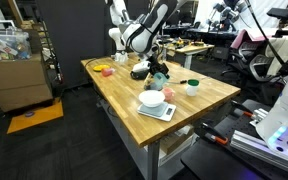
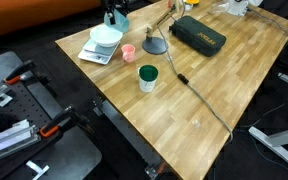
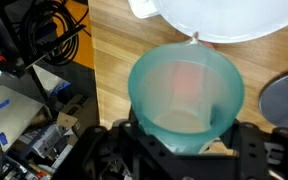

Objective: Pour the water out of the blue cup into the white bowl

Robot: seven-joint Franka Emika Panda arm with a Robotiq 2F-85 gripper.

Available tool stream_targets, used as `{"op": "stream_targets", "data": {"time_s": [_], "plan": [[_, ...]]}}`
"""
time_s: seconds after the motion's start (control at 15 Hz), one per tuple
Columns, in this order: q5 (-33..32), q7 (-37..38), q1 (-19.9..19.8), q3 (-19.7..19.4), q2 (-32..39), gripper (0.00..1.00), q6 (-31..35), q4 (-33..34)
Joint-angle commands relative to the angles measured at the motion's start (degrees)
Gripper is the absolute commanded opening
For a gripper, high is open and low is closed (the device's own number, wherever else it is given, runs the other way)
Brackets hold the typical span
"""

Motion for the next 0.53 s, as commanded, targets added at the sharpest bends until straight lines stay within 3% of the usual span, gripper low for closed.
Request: {"op": "stream_targets", "data": {"time_s": [0.0,0.47], "plan": [[-1.91,1.52,0.16,0.03,1.34,0.48,-2.64,2.35],[-3.86,2.54,0.11,0.10,2.68,0.48,-3.87,4.43]]}}
